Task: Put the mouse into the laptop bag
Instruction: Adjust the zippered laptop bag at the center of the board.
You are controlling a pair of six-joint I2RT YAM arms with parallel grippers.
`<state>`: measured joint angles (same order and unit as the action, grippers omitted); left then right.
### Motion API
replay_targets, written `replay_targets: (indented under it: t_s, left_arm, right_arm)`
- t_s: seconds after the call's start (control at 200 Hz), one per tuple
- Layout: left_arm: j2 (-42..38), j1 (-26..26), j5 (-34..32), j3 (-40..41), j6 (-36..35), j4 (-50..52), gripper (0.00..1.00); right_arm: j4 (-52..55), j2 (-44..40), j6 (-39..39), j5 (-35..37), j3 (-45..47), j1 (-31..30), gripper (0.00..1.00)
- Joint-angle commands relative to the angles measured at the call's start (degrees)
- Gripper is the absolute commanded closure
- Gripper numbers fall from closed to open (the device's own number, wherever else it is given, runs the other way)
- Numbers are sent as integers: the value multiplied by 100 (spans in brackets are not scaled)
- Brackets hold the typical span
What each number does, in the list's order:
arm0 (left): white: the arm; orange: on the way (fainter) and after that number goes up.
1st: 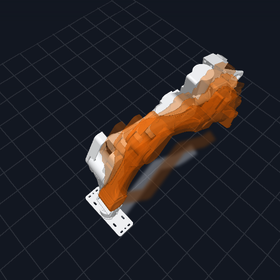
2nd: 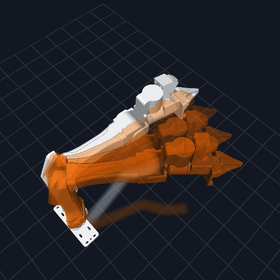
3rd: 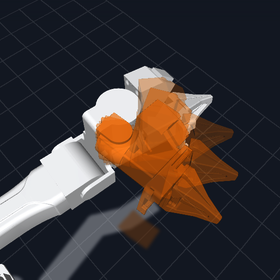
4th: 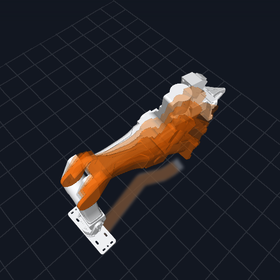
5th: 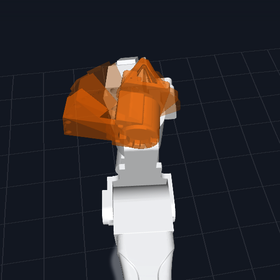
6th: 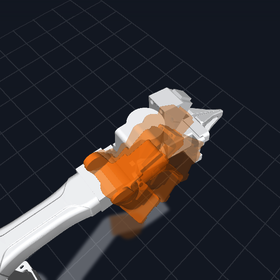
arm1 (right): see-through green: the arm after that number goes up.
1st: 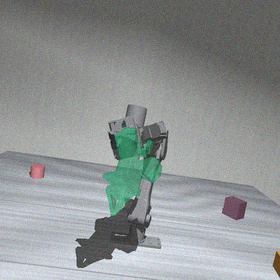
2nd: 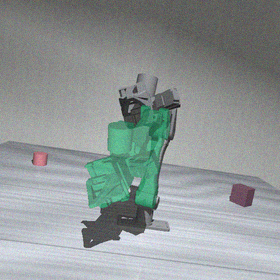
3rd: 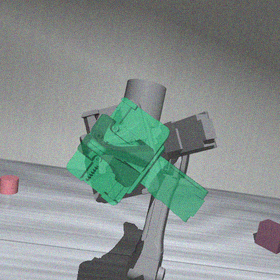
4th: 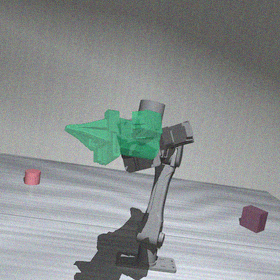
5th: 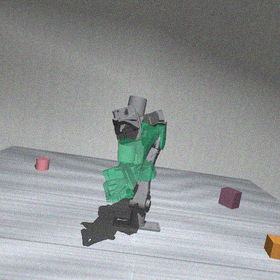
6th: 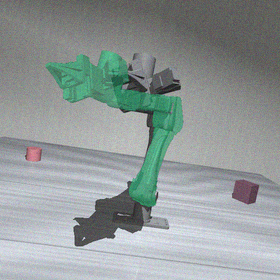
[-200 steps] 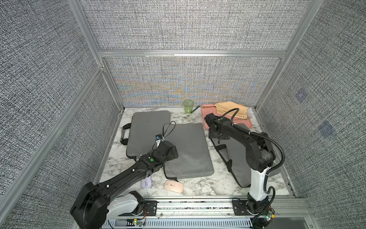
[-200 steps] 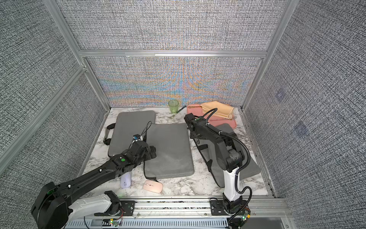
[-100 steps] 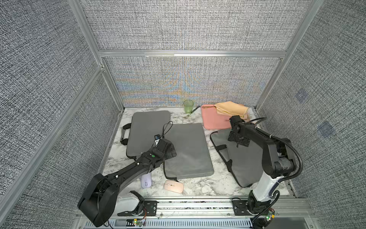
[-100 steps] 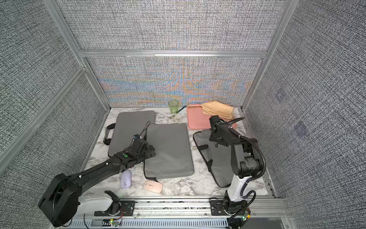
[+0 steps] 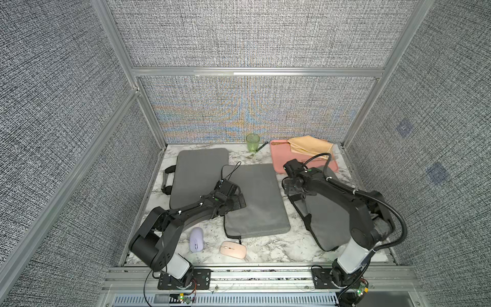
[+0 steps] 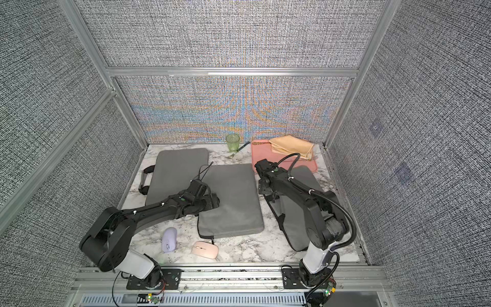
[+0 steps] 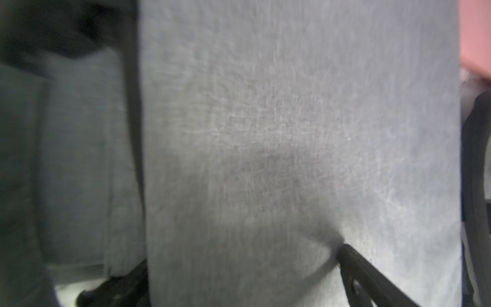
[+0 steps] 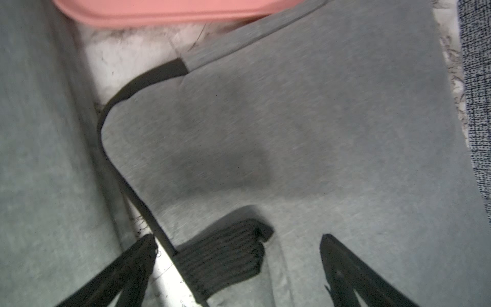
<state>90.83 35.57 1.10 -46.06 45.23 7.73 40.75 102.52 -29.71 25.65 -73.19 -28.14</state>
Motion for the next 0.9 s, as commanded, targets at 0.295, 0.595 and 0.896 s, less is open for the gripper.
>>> replay_targets:
  t_s: [0.295, 0.595, 0.896]
  left_arm:
    - [94, 216, 1015, -17, 515, -947, 22]
    - [-421, 829, 546, 54, 724, -704, 0]
    - [-1349, 527, -1655, -443, 41, 547, 1]
  right_arm:
    - [194, 564, -458, 214, 68, 861, 1]
    - [-31, -161, -377, -349, 173, 1135, 1]
    - [29, -1359, -445, -351, 280, 268, 1]
